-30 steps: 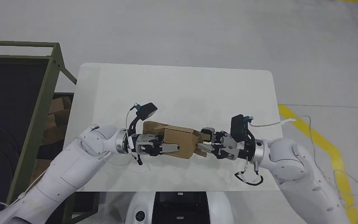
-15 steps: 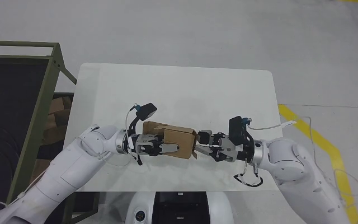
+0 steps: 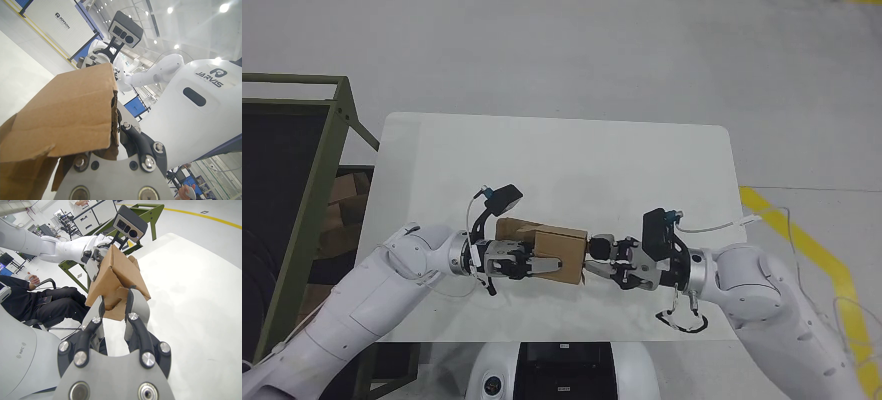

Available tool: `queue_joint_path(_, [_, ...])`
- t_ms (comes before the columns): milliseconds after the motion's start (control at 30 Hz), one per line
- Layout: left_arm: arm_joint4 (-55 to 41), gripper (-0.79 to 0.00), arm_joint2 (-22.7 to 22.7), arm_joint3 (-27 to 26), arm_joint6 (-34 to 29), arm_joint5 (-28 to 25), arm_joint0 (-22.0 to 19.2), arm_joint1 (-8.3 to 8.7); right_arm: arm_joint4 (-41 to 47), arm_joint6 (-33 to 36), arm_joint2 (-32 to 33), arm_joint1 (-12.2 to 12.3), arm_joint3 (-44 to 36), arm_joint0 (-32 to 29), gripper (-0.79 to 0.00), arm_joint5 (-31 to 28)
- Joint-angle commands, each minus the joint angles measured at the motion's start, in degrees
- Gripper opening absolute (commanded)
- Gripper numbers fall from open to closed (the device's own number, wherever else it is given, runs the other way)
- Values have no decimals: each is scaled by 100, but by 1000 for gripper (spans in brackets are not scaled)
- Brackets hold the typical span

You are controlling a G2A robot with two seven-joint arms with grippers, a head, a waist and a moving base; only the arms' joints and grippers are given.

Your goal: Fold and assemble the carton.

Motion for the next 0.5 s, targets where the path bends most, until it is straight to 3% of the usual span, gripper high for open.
queue_joint_path(0, [-7,-785,14,-1,6,-6,-5,5,17,-8,-34,-5,21,37,-585,-30])
queue_joint_path(467, [-7,-785,130,-13,34,-34,-68,40,297,-14,-295,-28,354,294,-643,-402])
